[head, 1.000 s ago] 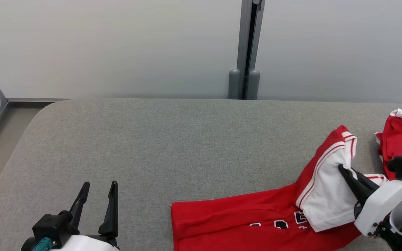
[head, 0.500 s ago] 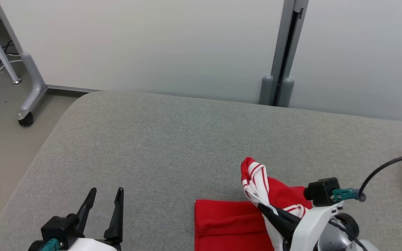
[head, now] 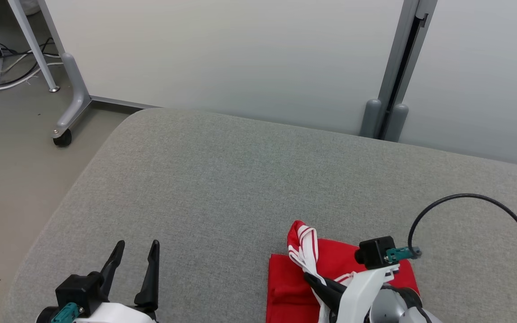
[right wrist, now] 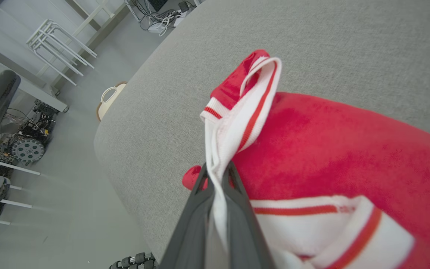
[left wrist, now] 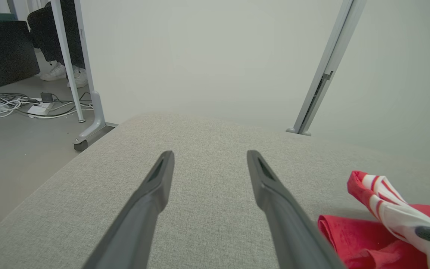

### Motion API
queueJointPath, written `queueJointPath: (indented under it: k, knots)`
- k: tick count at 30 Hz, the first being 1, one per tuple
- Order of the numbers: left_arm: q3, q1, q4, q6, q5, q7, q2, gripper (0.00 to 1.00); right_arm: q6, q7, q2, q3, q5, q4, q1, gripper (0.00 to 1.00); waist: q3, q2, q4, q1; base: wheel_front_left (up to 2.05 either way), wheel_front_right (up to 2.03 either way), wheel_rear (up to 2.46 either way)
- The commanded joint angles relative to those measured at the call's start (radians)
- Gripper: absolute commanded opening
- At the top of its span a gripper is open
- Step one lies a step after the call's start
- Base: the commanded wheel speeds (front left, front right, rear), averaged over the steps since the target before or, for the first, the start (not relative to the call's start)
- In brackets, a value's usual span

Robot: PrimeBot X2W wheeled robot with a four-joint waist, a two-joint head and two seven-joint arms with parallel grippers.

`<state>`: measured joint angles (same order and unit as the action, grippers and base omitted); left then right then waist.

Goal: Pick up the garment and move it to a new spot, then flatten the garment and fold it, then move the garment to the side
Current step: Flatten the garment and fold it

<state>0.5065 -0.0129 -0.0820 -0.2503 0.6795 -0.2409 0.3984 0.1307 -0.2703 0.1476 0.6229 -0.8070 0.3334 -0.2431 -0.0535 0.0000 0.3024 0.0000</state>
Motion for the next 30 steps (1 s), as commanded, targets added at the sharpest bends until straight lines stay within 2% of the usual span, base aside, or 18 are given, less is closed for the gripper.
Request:
queueJointPath:
  k: [1, 2, 3, 4, 5, 10, 15, 20, 24, 30]
  knots:
    - [0.0, -0.017, -0.003, 0.002, 0.003, 0.0, 0.004, 1.0, 0.0, 0.018, -0.006, 0.011, -0.011, 0.017, -0.014, 0.0, 0.001, 0.0, 0.002, 0.0, 0.0, 0.0, 0.0]
    - [0.001, -0.019, -0.004, 0.003, 0.003, 0.001, 0.004, 1.0, 0.0, 0.022, -0.009, 0.025, -0.018, 0.036, -0.02, 0.0, 0.002, 0.0, 0.004, 0.0, 0.0, 0.0, 0.0]
    - [0.002, -0.02, -0.005, 0.003, 0.003, 0.001, 0.004, 1.0, 0.0, 0.03, -0.014, 0.035, -0.027, 0.05, -0.025, 0.31, 0.002, 0.0, 0.005, 0.0, 0.0, 0.0, 0.0]
    - [0.002, -0.02, -0.006, 0.002, 0.004, 0.002, 0.004, 1.0, 0.0, 0.038, -0.018, 0.043, -0.036, 0.059, -0.031, 0.74, 0.002, 0.0, 0.004, 0.0, 0.0, 0.0, 0.0]
    - [0.002, -0.019, -0.006, 0.001, 0.005, 0.0, 0.005, 1.0, 0.0, 0.048, -0.022, 0.05, -0.045, 0.066, -0.038, 1.0, 0.003, 0.0, 0.003, 0.0, 0.0, 0.0, 0.0]
    - [-0.003, -0.009, -0.012, -0.003, 0.009, -0.002, 0.003, 1.0, 0.0, 0.101, -0.013, 0.089, -0.096, 0.046, -0.061, 1.0, 0.001, 0.0, -0.019, 0.0, 0.0, 0.0, 0.0]
    - [-0.012, -0.005, -0.007, -0.007, 0.01, -0.007, 0.0, 1.0, 0.0, 0.16, 0.056, 0.077, -0.138, -0.038, -0.085, 1.0, -0.002, 0.0, -0.05, 0.0, 0.0, 0.0, 0.0]
    - [-0.027, 0.004, 0.004, -0.011, 0.001, -0.016, -0.002, 1.0, 0.0, 0.203, 0.169, -0.008, -0.131, -0.112, -0.101, 1.0, 0.0, 0.0, -0.079, 0.0, 0.0, 0.0, 0.0]
    - [-0.035, 0.009, 0.013, -0.004, -0.009, -0.018, -0.008, 1.0, 0.0, 0.211, 0.244, -0.109, -0.099, -0.115, -0.074, 1.0, 0.0, 0.0, -0.089, 0.0, 0.0, 0.0, 0.0]
    - [-0.047, 0.015, 0.021, 0.005, -0.024, -0.023, -0.017, 1.0, 0.0, 0.21, 0.254, -0.19, -0.065, -0.095, -0.012, 1.0, -0.002, 0.0, -0.09, 0.0, 0.0, 0.0, 0.0]
